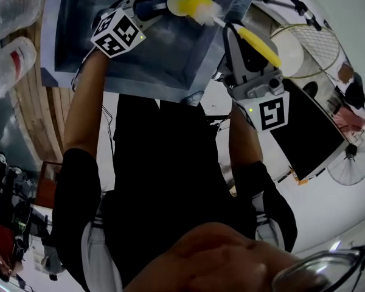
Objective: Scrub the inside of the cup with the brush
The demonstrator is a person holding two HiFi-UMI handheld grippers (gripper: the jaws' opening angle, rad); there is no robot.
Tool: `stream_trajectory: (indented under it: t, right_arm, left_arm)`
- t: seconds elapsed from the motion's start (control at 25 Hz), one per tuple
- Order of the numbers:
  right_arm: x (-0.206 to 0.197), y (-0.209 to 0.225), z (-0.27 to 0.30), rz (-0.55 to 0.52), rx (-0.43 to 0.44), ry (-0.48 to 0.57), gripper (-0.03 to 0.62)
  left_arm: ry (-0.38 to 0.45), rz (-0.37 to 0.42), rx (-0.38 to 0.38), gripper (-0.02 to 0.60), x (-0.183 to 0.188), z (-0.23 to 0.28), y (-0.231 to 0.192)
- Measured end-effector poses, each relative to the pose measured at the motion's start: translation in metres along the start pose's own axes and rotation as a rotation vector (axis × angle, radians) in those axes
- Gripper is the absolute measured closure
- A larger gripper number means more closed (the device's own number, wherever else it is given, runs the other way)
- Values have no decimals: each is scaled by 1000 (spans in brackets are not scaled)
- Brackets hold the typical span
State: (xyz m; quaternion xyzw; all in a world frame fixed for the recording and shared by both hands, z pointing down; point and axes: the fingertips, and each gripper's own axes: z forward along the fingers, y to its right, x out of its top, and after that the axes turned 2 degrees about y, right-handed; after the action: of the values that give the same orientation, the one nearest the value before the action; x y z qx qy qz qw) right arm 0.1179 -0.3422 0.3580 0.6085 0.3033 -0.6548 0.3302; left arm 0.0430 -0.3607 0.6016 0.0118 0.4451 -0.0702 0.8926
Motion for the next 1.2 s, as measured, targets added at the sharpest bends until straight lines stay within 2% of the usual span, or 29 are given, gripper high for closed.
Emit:
stream_trajectory:
  t: [0.16,0.24,0.28,0.52,0.64,0.84,0.96,1.08,1.2]
  right_arm:
    - [0,7,0,17,30,28,553]
    - [-3,6,3,10,48,21,553]
    - [-6,6,6,10,57,14,553]
    - [-42,-5,28,65,131,-53,553]
    - [-67,-15,39,138,183,-123,549]
    - [-107,-29,55,275,218,-229,531]
    - [-111,-30,61,235,199,-256,534]
    - [-102,-22,59,226,170,-228,536]
    - [-58,-11,52,186,140,-85,546]
  left_arm:
    - [-8,11,-7,419,2,5,2]
    - [-20,29,-6,482,1,4,5]
    - [-26,37,-4,492,1,4,6]
    - [-41,34,1,495,-1,4,8]
    - [-46,3,15,497,-2,3,6]
    - [-78,-49,28,497,-4,4,4]
    - [-87,-49,33,497,-2,4,2]
    - [-99,-21,32,499,-3,4,5]
    - [-115,20,36,500,-3,4,7]
